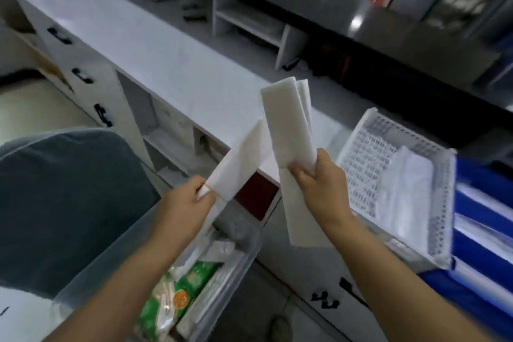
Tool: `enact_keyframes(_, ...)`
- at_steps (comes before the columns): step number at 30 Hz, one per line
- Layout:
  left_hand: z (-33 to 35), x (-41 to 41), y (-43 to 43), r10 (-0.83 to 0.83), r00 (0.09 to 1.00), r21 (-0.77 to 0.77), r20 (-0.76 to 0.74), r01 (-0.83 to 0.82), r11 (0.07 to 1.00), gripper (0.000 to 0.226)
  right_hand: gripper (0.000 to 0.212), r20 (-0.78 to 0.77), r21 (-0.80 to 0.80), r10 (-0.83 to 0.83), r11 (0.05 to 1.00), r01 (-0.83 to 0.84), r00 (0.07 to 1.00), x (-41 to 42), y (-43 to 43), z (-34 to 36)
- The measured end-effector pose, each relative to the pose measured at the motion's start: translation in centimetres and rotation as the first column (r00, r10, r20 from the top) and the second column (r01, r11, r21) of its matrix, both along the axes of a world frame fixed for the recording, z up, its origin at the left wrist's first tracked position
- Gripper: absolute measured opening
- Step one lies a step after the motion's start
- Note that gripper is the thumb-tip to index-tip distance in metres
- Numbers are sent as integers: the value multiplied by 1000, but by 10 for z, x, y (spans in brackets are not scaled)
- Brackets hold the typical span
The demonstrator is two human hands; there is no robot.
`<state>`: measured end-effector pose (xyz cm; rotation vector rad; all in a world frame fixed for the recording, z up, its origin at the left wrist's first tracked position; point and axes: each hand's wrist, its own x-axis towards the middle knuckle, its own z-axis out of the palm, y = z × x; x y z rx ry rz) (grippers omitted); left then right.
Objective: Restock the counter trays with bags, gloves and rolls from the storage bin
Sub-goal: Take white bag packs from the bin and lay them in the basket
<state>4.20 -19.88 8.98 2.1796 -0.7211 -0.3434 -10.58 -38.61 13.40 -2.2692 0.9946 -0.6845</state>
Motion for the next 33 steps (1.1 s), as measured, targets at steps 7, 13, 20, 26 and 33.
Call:
enact_keyframes(7, 65, -49, -121, -274, 961, -231, -44, 257, 938, 13, 24, 225, 177, -310, 945, 274, 924, -92, -79, 50)
enact_keyframes(13, 79, -106, -239, -417, 908, -132, 31, 418, 899, 10, 19, 275, 341, -490, 854, 393, 827, -174, -155, 56)
enact_keyframes(20, 43, -148, -326, -435, 900, 87, 28, 432, 898, 29, 8, 215, 420, -461, 839, 345, 861, -214, -229, 39)
enact_keyframes(26, 8, -170, -341, -629, 634, 437, 450, 458, 774, 60, 16, 154, 458, -393, 841, 287, 907, -222, -267, 19)
enact_keyframes(33, -11, -173, -348, -815, 511, 694, 273, 482, 535, 60, 20, 139, 524, -337, 823, 219, 931, -223, -284, 7)
